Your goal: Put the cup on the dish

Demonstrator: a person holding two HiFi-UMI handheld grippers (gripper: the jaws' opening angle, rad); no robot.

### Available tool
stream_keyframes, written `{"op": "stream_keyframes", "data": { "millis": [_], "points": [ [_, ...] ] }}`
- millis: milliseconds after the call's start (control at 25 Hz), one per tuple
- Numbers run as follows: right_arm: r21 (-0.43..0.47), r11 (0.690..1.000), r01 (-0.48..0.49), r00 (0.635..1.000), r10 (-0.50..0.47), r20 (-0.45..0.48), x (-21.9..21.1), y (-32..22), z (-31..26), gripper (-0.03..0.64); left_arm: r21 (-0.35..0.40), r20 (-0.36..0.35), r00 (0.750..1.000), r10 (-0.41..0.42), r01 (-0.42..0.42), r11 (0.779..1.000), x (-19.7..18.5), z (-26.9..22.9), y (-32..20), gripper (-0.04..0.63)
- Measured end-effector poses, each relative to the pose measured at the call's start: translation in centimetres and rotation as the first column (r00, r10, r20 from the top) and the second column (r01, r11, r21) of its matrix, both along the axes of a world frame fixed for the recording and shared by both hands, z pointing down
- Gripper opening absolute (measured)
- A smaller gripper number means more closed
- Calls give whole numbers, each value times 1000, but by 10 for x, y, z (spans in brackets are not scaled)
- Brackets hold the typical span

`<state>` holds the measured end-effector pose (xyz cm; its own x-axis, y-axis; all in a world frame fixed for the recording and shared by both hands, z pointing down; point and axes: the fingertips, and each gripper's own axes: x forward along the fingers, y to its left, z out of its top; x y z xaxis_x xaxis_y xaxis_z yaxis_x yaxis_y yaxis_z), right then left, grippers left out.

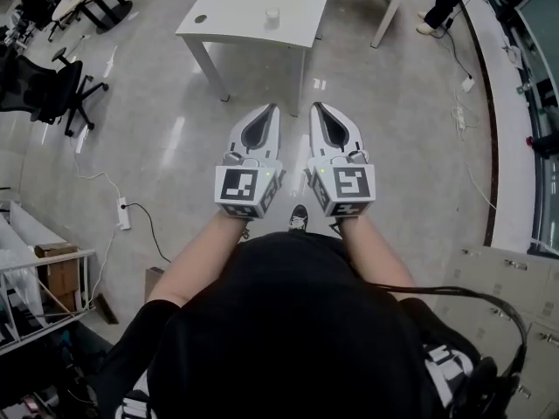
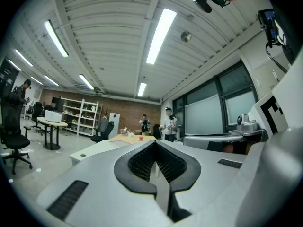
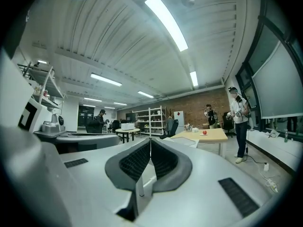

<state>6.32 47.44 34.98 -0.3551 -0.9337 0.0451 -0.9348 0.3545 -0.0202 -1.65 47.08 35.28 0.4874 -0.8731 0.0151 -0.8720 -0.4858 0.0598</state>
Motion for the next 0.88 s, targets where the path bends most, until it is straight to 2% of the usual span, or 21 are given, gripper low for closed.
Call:
{"op": "stream_keyframes", "data": {
  "millis": [160, 280, 360, 480, 560, 880],
  "points": [
    [18, 1000, 24, 1000, -24, 15, 12, -36, -2, 14, 33, 14, 1000, -4, 3, 999, 12, -1, -34, 8],
    [15, 999, 34, 999, -34, 32, 30, -57, -4, 14, 28, 1, 999, -50, 50, 998, 25, -12, -55, 8],
    [14, 999, 36, 999, -36, 39, 36, -67, -7, 14, 26, 0, 999, -52, 52, 998, 32, -16, -63, 8],
    [27, 997, 69, 997, -70, 35, 33, -73, -4, 14, 31, 22, 999, -44, 43, 999, 32, -6, -69, 8],
    [24, 997, 79, 996, -80, 37, 34, -74, -1, 14, 18, 7, 999, -50, 50, 999, 32, -4, -71, 8],
    [12, 998, 59, 997, -59, 50, 41, -77, 4, 14, -13, 32, 999, -17, 17, 1000, 39, 0, -79, 8]
  ]
}}
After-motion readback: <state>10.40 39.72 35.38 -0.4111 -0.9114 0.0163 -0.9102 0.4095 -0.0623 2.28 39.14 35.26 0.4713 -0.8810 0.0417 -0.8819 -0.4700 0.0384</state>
